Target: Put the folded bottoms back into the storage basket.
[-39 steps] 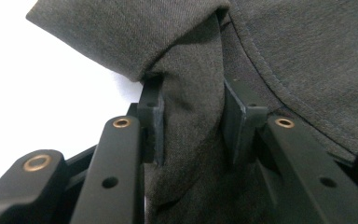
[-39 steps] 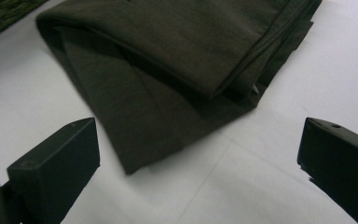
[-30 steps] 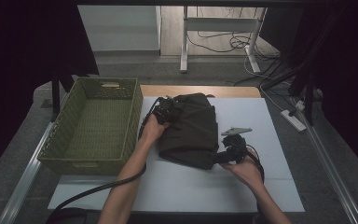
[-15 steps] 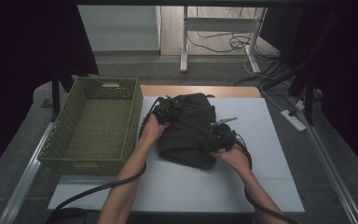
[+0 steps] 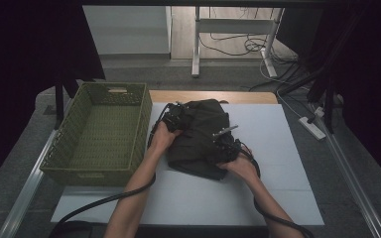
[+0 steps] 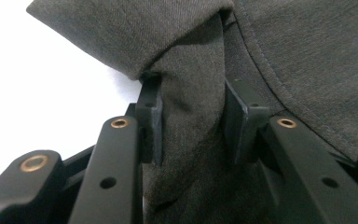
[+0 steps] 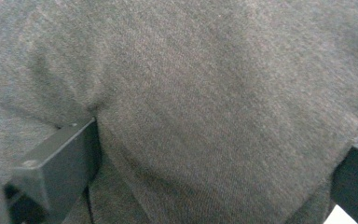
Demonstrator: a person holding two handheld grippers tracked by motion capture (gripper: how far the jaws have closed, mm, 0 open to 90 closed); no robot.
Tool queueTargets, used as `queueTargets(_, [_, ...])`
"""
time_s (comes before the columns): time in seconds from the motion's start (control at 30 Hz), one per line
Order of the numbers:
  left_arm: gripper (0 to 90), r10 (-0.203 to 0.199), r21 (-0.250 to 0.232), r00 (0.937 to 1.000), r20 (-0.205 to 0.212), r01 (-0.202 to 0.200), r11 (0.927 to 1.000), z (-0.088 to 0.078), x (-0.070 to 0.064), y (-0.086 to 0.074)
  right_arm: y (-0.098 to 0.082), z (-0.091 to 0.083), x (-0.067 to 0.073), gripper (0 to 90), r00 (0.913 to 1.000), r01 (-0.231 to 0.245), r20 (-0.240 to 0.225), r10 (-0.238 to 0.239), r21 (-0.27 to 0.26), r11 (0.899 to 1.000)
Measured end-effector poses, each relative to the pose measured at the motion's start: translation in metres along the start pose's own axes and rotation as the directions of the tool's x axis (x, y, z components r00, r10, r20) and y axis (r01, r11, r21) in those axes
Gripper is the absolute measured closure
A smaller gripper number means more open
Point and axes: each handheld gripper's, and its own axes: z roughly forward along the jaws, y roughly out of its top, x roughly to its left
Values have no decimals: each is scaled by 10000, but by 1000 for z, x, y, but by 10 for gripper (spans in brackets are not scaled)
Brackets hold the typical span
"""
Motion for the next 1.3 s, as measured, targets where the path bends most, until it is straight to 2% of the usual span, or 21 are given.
queueTargets(0.1, [606,-32,44,10000,-19,32,10000,0,0,1,3,1,4,68,9992,372,170,-374,115,9992])
queueTargets(0.17, [597,-120,9,9999,-29,120,9999,0,0,0,4,2,5,79,9990,405,181,-408,166,9990])
queueTargets(0.2, [597,-138,-13,9999,-28,138,9999,1,0,0,5,2,5,98,9987,484,169,-487,188,9987])
queueTargets(0.23, [595,-134,-41,9999,-45,134,9999,1,0,-1,5,1,6,157,9981,596,118,-599,177,9981])
queueTargets(0.27, [595,-154,-54,9999,-46,154,9999,1,0,-1,5,1,6,157,9981,596,118,-599,177,9981])
queueTargets(0.3, [594,-171,-58,9998,-37,171,9998,1,0,-1,7,-1,8,236,9970,778,26,-779,180,9968])
queueTargets(0.33, [594,-170,-62,9999,-31,170,9998,1,0,-1,7,-1,8,236,9970,778,26,-779,180,9968])
queueTargets(0.37, [595,-150,-63,9999,-42,149,9999,1,0,-1,9,-3,11,331,9951,989,-94,-987,220,9949])
queueTargets(0.4, [595,-104,-56,9999,-64,104,9999,1,0,-1,9,-3,11,331,9951,989,-94,-987,220,9949])
queueTargets(0.43, [599,-93,-59,9999,-72,93,9999,1,-1,-1,10,-3,13,418,9939,1088,-213,-1083,236,9938])
queueTargets(0.47, [599,-90,-68,9999,-75,90,9999,0,-1,-1,10,-3,13,418,9939,1088,-213,-1083,236,9938])
queueTargets(0.53, [613,-139,-54,9999,-57,139,9999,0,-2,-1,11,-4,14,510,9931,1116,-401,-1106,236,9935])
queueTargets(0.57, [633,-180,-40,9998,-34,180,9998,0,-2,-1,12,-5,14,586,9927,1050,-621,-1034,231,9942])
queueTargets(0.6, [633,-201,-48,9998,-52,200,9998,0,-3,0,12,-5,14,586,9927,1050,-621,-1034,231,9942])
queueTargets(0.63, [647,-230,-58,9997,-55,229,9997,0,-3,-1,13,-6,14,625,9926,1013,-707,-992,272,9945])
queueTargets(0.77, [663,-441,-199,9990,34,441,9988,-1,-3,-2,13,-6,14,651,9924,981,-765,-959,254,9949])
queueTargets(1.03, [698,-775,-457,9968,194,783,9959,-6,-1,-2,14,-12,10,667,9918,544,-1153,-546,-49,9985])
queueTargets(1.3, [717,-655,-749,9977,179,667,9950,-25,-2,6,17,-25,12,672,9892,410,-1387,-478,-513,9978])
